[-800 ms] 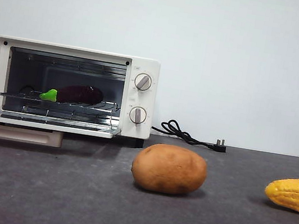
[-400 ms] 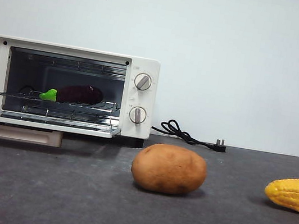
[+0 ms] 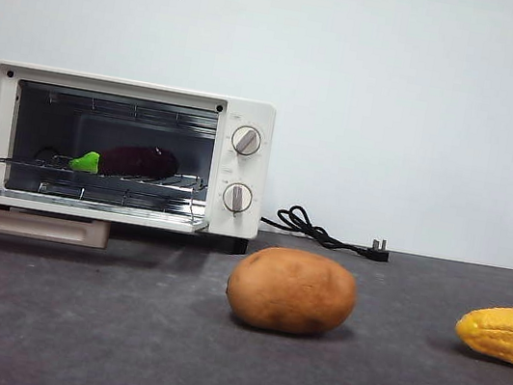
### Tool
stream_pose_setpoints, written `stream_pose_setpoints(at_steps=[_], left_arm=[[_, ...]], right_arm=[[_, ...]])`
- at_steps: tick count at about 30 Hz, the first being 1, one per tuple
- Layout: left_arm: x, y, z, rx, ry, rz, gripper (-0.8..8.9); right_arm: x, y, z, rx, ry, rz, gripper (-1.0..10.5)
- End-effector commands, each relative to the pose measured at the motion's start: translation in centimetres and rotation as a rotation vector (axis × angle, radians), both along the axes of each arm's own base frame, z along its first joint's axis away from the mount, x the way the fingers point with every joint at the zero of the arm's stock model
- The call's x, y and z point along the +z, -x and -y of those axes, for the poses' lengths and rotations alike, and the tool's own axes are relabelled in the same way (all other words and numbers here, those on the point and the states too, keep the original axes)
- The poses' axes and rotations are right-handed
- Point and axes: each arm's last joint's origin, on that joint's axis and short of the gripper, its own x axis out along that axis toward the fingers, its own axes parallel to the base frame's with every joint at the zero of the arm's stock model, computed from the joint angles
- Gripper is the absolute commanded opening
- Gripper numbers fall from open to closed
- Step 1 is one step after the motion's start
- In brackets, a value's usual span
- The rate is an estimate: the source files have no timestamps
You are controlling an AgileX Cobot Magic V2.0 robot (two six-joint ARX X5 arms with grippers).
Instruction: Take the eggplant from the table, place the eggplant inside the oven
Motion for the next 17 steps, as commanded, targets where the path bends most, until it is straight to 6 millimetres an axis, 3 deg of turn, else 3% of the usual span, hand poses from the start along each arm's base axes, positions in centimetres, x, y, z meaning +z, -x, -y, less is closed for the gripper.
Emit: stream_pose_setpoints(at_steps=[1, 6, 17], left_arm=[[-0.1, -0.1, 0.4, -0.029, 0.074, 0.009, -0.07], [1.5, -0.1, 0.4, -0.038, 0.076, 0.057, -0.07], [8.2, -0.7, 1.0, -0.048, 0.002, 0.249, -0.07]], right_arm=[[-0.4, -0.2, -0.2, -0.001, 0.026, -0.031, -0.1], [-0.5, -0.3, -0.3, 0.012, 0.038, -0.018, -0.1], [-0.5, -0.3, -0.3, 0.020, 0.042, -0.008, -0.1]])
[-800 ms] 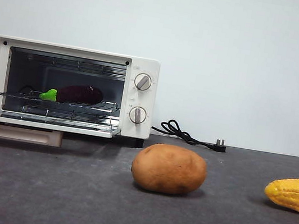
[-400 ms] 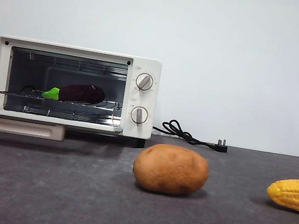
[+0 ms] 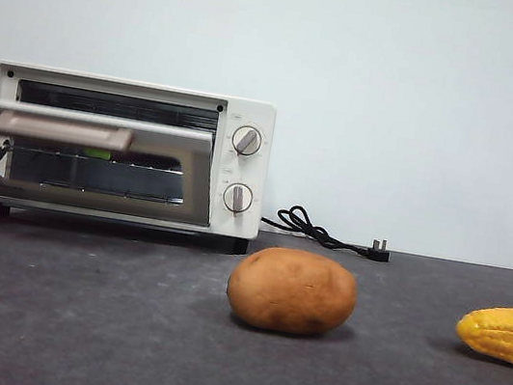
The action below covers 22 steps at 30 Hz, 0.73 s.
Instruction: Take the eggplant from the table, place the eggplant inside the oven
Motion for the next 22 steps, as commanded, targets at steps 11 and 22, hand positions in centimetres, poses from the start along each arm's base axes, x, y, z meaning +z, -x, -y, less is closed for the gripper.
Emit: stream_pose_setpoints(at_steps=[11, 22], left_arm=[[3.9, -3.5, 3.8, -0.032, -0.117, 0.161, -0.08], [6.3, -5.1, 5.2, 0.073, -0.260, 0.214, -0.07]], right_arm=[[-0.2, 0.3, 0.0, 0.059, -0.013, -0.048, -0.1], [-0.2, 0.3, 0.0, 0.054, -0.023, -0.066, -0.1]])
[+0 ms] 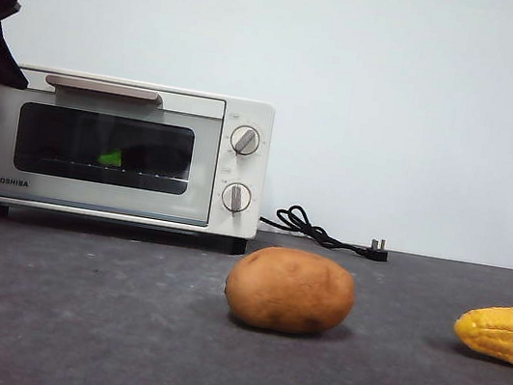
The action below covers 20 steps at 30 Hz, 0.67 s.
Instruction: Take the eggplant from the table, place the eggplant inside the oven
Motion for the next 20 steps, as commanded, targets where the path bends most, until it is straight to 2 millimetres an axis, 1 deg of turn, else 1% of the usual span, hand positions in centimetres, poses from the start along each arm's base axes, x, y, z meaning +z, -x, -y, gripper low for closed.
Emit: stream_pose_setpoints(at_steps=[1, 7, 11, 13, 16, 20], left_arm=[[-0.1, -0.3, 0.2, 0.009, -0.021, 0.008, -0.07], [-0.3, 0.2, 0.3, 0.007, -0.006, -0.054, -0.07], [0.2, 0.8, 0.4, 0.008, -0.001, -0.083, -0.06], [0.9, 1.3, 0.6, 0.013, -0.006, -0.079, -0.06], [2.5, 2.2, 1.0, 0.010, -0.014, -0.045, -0.06], [5.2, 4.5, 1.5, 0.008, -0.020, -0.013, -0.06]], right_arm=[[-0.2, 0.1, 0.1, -0.005, 0.012, -0.029, -0.1], [-0.2, 0.1, 0.1, -0.005, 0.012, -0.029, -0.1], [-0.2, 0.1, 0.1, -0.005, 0.012, -0.029, 0.0], [-0.2, 0.1, 0.1, -0.005, 0.013, -0.029, 0.0], [-0.2, 0.1, 0.1, -0.005, 0.013, -0.028, 0.0], [-0.2, 0.1, 0.1, -0.005, 0.013, -0.028, 0.0]])
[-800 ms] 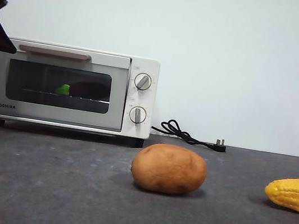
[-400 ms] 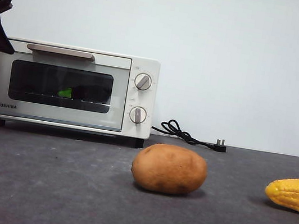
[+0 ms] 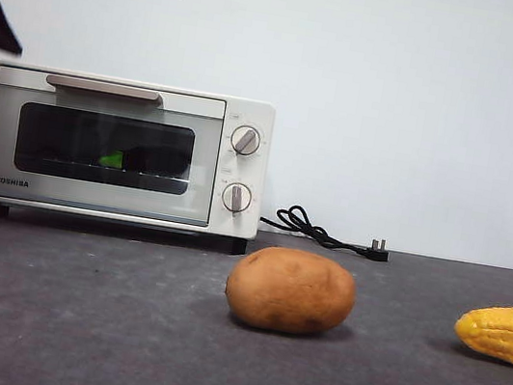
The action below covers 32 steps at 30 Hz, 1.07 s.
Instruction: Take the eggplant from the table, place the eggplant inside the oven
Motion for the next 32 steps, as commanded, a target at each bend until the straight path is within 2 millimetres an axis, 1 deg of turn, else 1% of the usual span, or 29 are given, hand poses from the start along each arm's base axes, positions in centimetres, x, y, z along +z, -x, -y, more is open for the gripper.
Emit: stream_pose_setpoints(at_steps=[1, 7, 11, 16, 23, 32], left_arm=[[1.7, 1.6, 0.5, -0.015, -0.009, 0.017, -0.06], [5.2, 6.0, 1.7, -0.033, -0.005, 0.039, -0.06], [7.4, 9.3, 3.0, -0.067, -0.007, 0.076, -0.06], [9.2, 13.5, 4.5, -0.101, -0.011, 0.100, -0.06], [10.1, 19.1, 5.6, -0.112, -0.007, 0.073, -0.06], [9.7, 24.9, 6.5, -0.122, -0.012, 0.011, -0.06]], right_arm=[[-0.2, 0.1, 0.1, -0.001, 0.015, -0.023, 0.0], [-0.2, 0.1, 0.1, -0.003, 0.017, -0.019, 0.0], [-0.2, 0.0, 0.2, -0.038, 0.036, 0.000, 0.0], [-0.3, -0.1, 0.2, -0.063, 0.049, 0.013, 0.0], [-0.3, -0.1, 0.2, -0.064, 0.049, 0.013, 0.0], [-0.3, -0.1, 0.2, -0.064, 0.049, 0.013, 0.0]])
